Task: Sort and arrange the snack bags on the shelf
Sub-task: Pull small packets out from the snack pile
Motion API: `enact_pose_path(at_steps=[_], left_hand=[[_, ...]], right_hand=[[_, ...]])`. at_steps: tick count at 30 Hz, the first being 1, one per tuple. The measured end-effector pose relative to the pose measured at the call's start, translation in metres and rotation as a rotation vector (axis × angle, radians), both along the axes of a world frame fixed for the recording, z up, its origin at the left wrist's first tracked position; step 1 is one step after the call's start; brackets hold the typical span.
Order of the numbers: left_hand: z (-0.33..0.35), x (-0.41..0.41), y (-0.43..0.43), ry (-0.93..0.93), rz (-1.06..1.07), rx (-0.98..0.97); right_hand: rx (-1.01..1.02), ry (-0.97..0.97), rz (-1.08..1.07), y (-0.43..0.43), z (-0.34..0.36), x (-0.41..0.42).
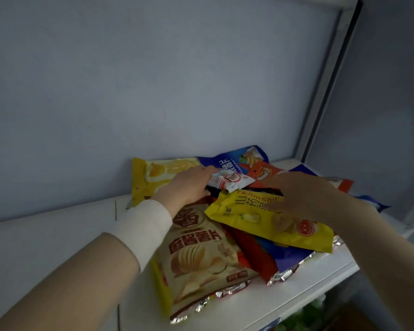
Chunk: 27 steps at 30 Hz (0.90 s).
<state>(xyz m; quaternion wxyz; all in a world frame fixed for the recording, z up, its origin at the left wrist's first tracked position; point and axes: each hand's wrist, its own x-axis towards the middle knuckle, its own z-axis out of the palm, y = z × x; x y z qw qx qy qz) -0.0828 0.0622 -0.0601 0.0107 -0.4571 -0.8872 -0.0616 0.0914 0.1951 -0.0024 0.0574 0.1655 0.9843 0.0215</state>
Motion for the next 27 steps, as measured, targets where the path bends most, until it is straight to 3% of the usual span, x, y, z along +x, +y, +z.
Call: enact_pose_path(at_steps=[7, 13, 19, 27], left_hand=[[-0.024, -0.031, 0.033, 0.117, -0.018, -0.003], [-0.009, -0.027, 0.035, 0.148, 0.149, 0.306], [0.037, 0.002, 0.019, 0.125, 0.276, 0.639], [0.083, 0.071, 0.009, 0.044, 0.221, 0.825]], right_hand=[[-0.009, 0.088, 0.046, 0.065, -0.004, -0.025], [-0.099, 0.138, 0.201, 0.104, -0.008, -0.048], [-0.445, 0.439, 0.342, 0.105, 0.003, -0.058], [-0.873, 0.765, 0.313, 0.080, 0.020, -0.047]])
